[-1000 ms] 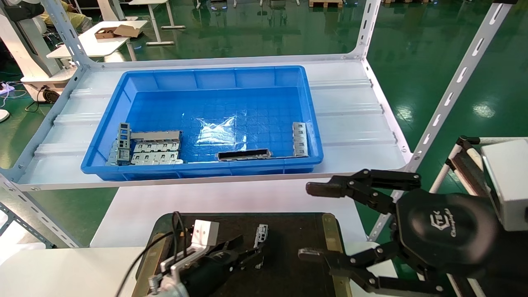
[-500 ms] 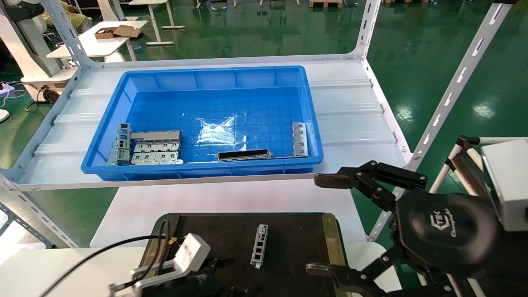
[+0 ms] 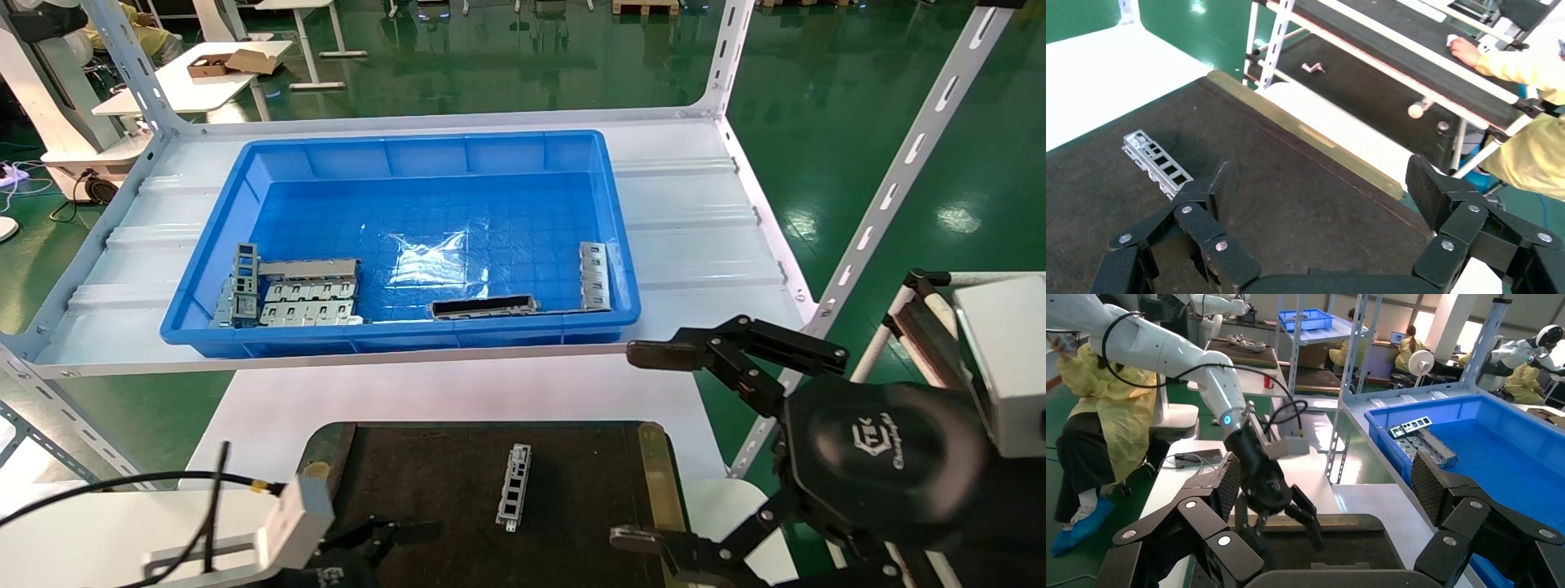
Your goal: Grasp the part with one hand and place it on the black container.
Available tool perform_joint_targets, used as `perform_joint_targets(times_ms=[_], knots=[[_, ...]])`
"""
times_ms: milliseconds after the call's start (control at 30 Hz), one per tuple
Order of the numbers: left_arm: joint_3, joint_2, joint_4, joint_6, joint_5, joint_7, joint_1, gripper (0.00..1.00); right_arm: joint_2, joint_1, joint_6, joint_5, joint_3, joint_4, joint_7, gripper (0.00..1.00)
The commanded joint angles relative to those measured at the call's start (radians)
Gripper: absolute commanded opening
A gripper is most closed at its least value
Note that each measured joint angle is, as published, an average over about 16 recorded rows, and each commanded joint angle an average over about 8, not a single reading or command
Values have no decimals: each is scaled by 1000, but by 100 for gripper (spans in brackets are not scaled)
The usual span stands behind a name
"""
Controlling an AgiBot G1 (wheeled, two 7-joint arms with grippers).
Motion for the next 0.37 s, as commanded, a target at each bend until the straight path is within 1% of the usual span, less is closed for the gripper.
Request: perform_joint_targets(times_ms=[33, 200, 367], knots=[[-14, -17, 1, 30, -20, 16, 0, 100, 0, 0, 0, 0, 0, 0, 0, 100], [-31, -43, -2, 69, -45, 24, -9, 100, 0, 0, 0, 0, 0, 0, 0, 100], [-36, -51, -1, 82, -54, 26, -10, 100, 0, 0, 0, 0, -1, 0, 0, 100]])
